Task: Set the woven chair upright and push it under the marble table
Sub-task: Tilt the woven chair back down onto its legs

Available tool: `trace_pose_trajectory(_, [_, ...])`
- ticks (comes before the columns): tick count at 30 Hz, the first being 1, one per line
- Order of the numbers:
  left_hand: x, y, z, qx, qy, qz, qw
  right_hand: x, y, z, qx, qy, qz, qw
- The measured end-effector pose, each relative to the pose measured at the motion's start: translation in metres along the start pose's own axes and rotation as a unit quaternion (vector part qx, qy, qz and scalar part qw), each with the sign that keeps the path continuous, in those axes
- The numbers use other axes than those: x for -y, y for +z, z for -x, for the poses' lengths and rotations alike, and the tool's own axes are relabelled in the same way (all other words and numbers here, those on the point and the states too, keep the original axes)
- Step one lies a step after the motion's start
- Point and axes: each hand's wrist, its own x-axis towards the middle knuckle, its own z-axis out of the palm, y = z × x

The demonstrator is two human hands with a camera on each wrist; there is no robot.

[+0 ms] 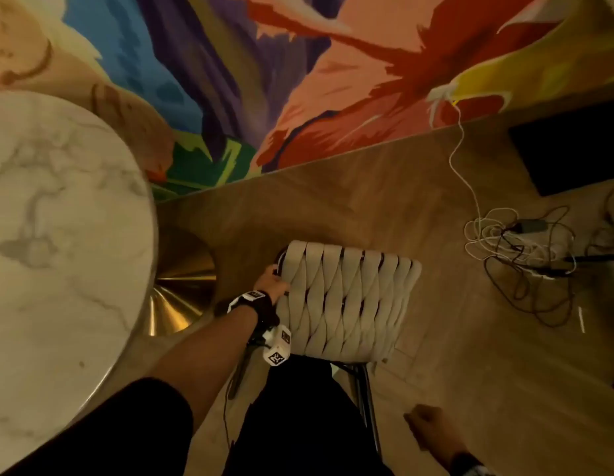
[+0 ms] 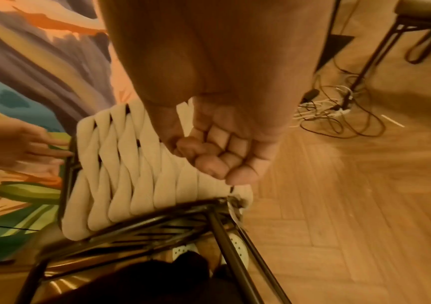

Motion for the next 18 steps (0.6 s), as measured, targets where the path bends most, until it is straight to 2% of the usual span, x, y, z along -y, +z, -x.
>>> trace_pose_trajectory(3, [0.002,-0.003,-0.016,-0.062,-0.01,0.046,0.997,0.04,-0.005,-0.024,-0.013,-0.059,0.036,0.998])
trace_pose_trajectory(5, [0.012,-0.009,-0.027,-0.064,-0.037,0.094,0.993,0.087,-0.01,-0.036,-0.028,-0.127,0.054,0.99])
trace_pose_trajectory(8, [0.027,-0.015,-0.04,0.063,-0.061,0.079,0.993,0.166,-0.015,-0.061,-0.065,-0.204,0.125,0.969])
trace_pose_trajectory(10, [0.037,-0.016,-0.043,0.109,-0.066,0.05,0.991,0.22,-0.015,-0.081,-0.104,-0.236,0.176,0.95])
trace_pose_trajectory(13, [0.043,-0.019,-0.05,0.117,-0.048,0.034,0.991,0.28,-0.009,-0.117,-0.114,-0.227,0.26,0.932])
trace_pose_trajectory(16, [0.045,-0.022,-0.052,0.117,-0.009,-0.01,0.993,0.307,0.006,-0.148,-0.052,-0.207,0.41,0.887])
trace_pose_trajectory(18, [0.052,-0.018,-0.057,0.104,0.024,-0.031,0.994,0.32,0.01,-0.162,-0.019,-0.191,0.433,0.881])
